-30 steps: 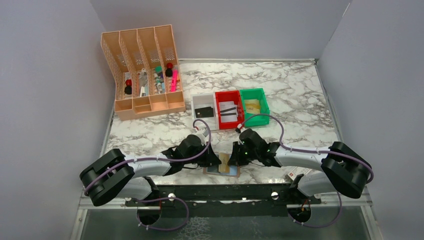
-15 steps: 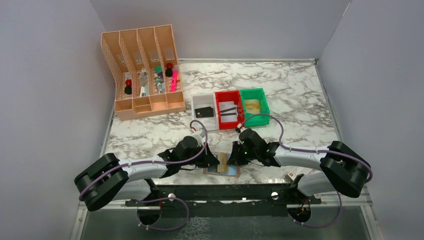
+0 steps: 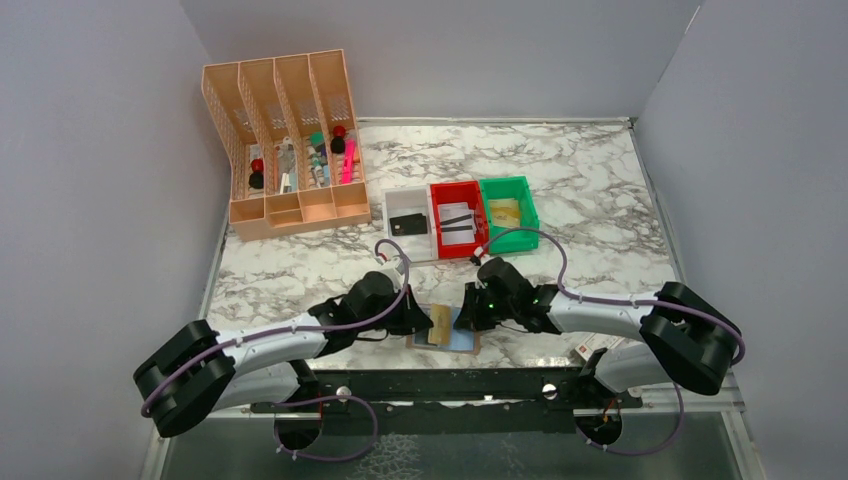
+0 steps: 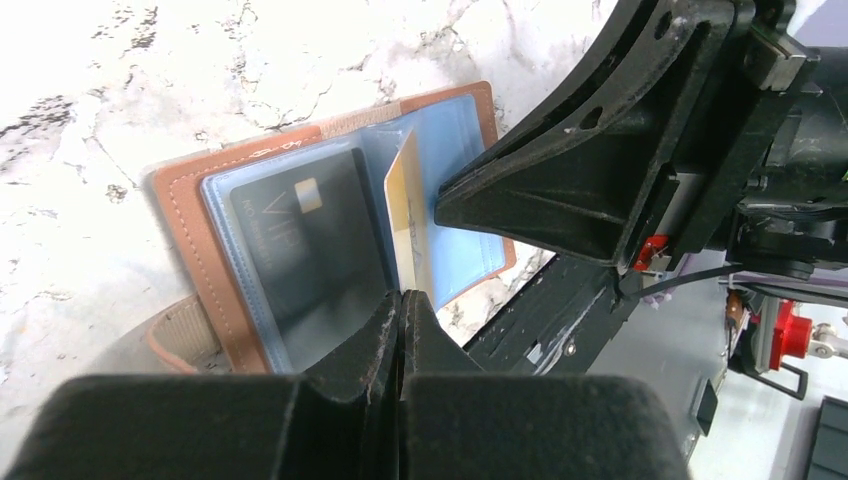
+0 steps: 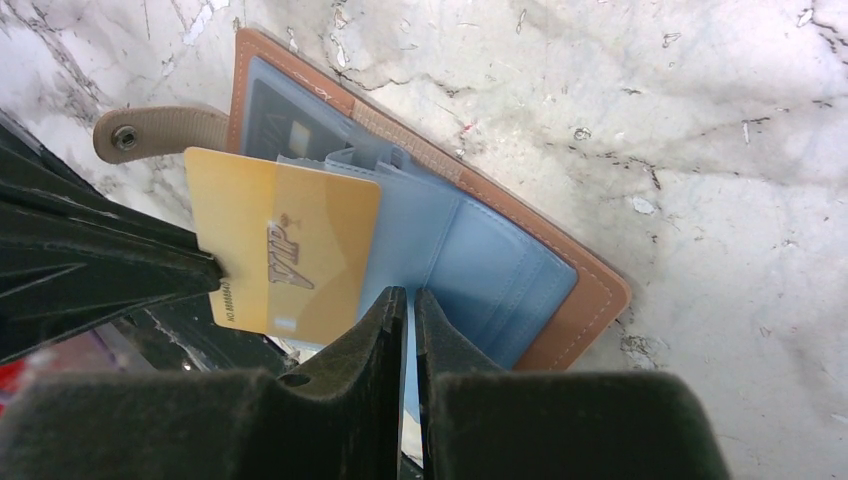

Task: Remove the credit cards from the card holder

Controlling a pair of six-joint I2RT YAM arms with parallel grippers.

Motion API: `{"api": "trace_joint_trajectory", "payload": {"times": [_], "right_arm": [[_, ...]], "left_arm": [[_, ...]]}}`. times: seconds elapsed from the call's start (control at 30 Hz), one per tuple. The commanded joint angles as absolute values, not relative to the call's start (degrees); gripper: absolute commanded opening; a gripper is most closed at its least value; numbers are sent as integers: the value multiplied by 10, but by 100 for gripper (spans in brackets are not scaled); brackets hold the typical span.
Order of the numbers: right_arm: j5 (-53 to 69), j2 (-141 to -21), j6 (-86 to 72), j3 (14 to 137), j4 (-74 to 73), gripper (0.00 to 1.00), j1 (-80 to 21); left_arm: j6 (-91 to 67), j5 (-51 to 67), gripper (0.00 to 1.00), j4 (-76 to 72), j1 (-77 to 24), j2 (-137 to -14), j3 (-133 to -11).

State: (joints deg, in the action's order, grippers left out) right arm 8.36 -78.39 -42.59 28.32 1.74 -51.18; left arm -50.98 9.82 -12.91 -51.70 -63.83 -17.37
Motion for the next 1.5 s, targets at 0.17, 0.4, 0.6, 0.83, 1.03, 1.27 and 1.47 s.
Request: {"api": "trace_joint_trajectory", "payload": {"times": [0.17,0.4,0.6,0.83,1.03,1.27,1.47], "right_arm": [[46,-767,-388,275,-66,16,-512],[54,-652,-378,292,-89,24,-512],[120,-625,-353,314,-53,26,-512],[205,-771,-337,382,-1,27,-524],[141,-870,-317,395,-38,26,-530],[34,-821,-337,349,-81,26,-530],[57,-732,-338,355,-34,35,-529]], "left_arm": [[-472,42,0,-7,-509,-584,-212],[-469,-26,0,90,-509,-472,-243],[-467,-56,0,148,-508,-413,-263],[-484,-98,0,187,-509,-391,-266],[-498,-105,0,189,-509,-375,-254],[-485,-83,0,156,-509,-384,-248],[-477,-23,0,52,-509,-420,-234]]}}
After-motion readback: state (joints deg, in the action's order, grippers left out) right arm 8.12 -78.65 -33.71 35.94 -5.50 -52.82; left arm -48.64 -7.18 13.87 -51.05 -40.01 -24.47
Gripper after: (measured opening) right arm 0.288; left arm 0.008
